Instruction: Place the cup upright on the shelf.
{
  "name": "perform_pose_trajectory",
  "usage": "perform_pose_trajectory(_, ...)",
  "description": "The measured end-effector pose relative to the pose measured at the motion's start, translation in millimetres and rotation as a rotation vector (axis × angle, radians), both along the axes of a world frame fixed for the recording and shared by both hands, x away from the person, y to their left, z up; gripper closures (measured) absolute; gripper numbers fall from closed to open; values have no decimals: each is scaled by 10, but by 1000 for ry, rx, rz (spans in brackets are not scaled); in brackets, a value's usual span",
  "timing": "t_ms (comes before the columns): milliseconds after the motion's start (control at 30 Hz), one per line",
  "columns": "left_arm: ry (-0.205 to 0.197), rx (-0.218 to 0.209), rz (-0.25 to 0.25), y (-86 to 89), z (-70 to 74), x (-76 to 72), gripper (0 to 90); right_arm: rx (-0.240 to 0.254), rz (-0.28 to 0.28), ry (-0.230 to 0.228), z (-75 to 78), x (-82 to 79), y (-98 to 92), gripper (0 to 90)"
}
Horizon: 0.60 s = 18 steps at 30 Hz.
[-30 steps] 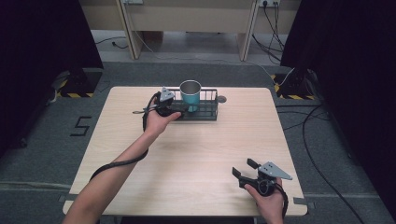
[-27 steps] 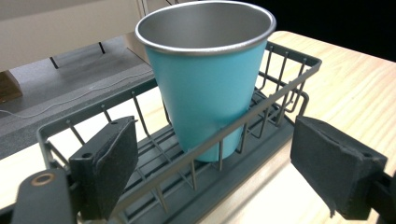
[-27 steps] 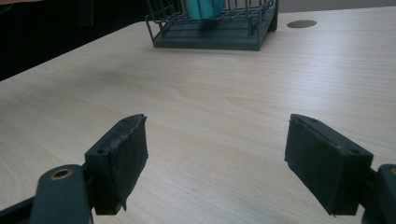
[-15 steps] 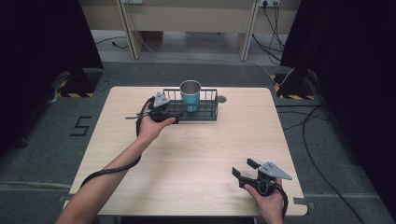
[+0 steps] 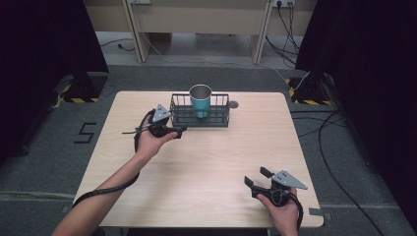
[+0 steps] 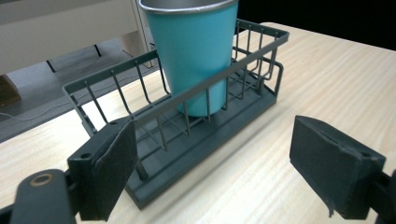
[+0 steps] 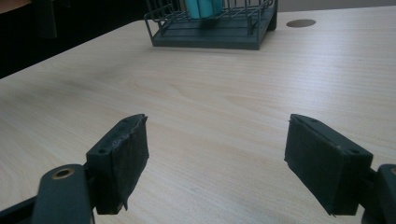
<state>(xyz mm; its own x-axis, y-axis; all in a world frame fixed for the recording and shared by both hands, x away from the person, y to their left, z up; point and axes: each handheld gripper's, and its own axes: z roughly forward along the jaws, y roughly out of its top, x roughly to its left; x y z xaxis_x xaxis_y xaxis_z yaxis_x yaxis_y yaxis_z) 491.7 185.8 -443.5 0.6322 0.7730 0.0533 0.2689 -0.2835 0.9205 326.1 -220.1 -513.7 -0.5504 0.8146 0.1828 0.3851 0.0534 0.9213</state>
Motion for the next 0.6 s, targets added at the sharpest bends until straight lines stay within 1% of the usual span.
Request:
perform_pose_trajectory(167, 6, 4, -13, 65, -56, -128, 147, -5, 0, -1, 0, 2, 2, 223)
perform_pose_trajectory(367, 10, 1, -12, 152, -149, -285, 147, -3, -1, 0, 0, 1, 2, 224)
perform_pose_trajectory(600, 19, 7, -24, 243, -239, -456, 148, -7, -2, -3, 1, -1, 4, 224)
